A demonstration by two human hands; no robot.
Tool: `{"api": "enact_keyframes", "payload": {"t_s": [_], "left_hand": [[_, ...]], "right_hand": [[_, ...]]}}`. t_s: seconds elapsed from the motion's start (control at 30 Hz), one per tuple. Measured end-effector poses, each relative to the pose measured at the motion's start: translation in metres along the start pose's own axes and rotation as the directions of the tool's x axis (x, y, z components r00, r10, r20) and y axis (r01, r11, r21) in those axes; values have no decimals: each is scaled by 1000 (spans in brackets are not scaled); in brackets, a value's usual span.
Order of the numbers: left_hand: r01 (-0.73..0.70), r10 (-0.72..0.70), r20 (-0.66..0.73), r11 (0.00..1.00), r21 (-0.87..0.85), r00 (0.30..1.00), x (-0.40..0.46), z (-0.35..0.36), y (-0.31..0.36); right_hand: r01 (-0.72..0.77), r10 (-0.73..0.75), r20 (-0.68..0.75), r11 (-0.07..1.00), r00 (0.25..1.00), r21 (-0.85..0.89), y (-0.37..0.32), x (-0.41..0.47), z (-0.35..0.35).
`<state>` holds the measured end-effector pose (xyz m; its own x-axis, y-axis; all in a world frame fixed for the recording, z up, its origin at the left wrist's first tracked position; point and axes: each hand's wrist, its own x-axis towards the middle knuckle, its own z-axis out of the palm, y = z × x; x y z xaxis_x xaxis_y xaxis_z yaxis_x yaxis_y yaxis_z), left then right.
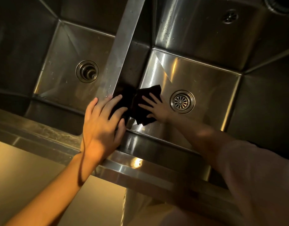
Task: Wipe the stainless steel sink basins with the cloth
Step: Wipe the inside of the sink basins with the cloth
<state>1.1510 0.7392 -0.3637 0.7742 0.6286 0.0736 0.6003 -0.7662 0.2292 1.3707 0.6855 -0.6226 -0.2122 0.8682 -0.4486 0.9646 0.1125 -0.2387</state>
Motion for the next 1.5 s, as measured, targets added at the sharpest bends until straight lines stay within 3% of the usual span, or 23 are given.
{"api": "enact_keyframes", "payload": {"t_s": [0.4, 0.53, 0.63, 0.87, 1.03, 1.33, 1.5], "left_hand": [[25, -26, 70, 999, 20, 997, 2, 1, -2], [41, -41, 78, 999, 8, 996, 0, 1, -2], [43, -43, 78, 999, 0, 996, 0, 0, -2], [21, -21, 39, 1000, 0, 999, 0, 1, -2], [27, -27, 55, 1000, -1, 998, 0, 0, -1], [23, -23, 54, 1000, 3, 998, -1, 2, -1], [18, -18, 70, 1000, -7, 997, 1, 1, -4]], "right_hand": [[-318, 323, 10, 928, 946, 194, 103, 56, -69], [-452, 481, 2, 823, 877, 343, 114, 69, -79], [-511, 554, -27, 786, 832, 348, 104, 75, -80], [-457, 490, -57, 843, 870, 282, 88, 68, -71], [-482, 572, -199, 798, 796, 362, 67, 72, -59], [-468, 654, -257, 714, 712, 520, 87, 102, -71], [-367, 649, -321, 695, 690, 618, 102, 108, -83]]}}
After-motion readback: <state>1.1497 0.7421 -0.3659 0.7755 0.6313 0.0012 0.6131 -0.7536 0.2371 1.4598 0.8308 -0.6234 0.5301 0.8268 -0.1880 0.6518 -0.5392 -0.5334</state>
